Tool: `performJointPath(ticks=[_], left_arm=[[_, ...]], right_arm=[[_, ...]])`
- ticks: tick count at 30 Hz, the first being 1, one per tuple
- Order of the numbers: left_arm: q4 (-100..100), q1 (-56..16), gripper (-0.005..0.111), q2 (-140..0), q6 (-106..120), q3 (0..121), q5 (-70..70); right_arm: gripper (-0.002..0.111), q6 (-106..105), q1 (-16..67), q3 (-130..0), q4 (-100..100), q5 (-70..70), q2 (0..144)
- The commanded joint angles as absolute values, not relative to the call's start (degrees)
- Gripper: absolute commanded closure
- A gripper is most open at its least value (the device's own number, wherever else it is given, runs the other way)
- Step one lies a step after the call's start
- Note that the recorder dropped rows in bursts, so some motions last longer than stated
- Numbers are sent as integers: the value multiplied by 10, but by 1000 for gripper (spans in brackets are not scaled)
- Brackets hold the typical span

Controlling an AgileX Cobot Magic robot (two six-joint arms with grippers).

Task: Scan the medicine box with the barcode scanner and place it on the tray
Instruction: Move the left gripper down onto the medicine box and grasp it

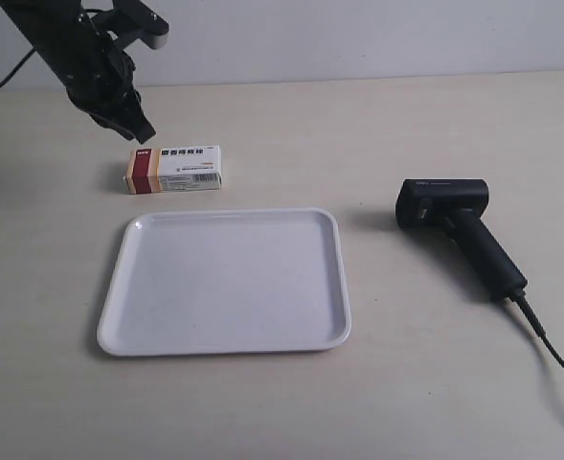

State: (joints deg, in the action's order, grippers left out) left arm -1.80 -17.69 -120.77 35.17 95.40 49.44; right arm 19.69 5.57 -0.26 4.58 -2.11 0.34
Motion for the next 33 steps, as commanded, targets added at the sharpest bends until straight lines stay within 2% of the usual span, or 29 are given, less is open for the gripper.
performJointPath(ticks=[1,5,8,12,15,18,20,24,28,30,33], left_arm=[[-22,-179,65,-1223,378,961,462],[-25,-186,31,-1230,418,961,451],[-59,-192,16,-1237,502,961,451],[-158,-192,21,-1257,643,963,435],[-165,-191,33,-1276,665,980,430],[-167,-184,50,-1295,671,1001,430],[-170,-182,55,-1305,671,1010,431],[-170,-182,44,-1316,671,1015,431],[-167,-182,25,-1316,672,1015,440],[-165,-182,21,-1316,681,1015,447],[-163,-182,22,-1316,693,1015,455]], right_arm=[[108,195,53,0,40,-19,0],[108,195,53,0,40,-19,0],[108,195,53,0,40,-19,0],[108,194,53,0,40,-18,0],[108,193,53,0,40,-18,0],[108,191,53,0,40,-18,0],[108,191,53,0,39,-18,0],[108,189,53,0,39,-18,0],[108,184,53,0,39,-18,0],[108,184,53,0,39,-18,0],[108,184,53,0,39,-18,0]])
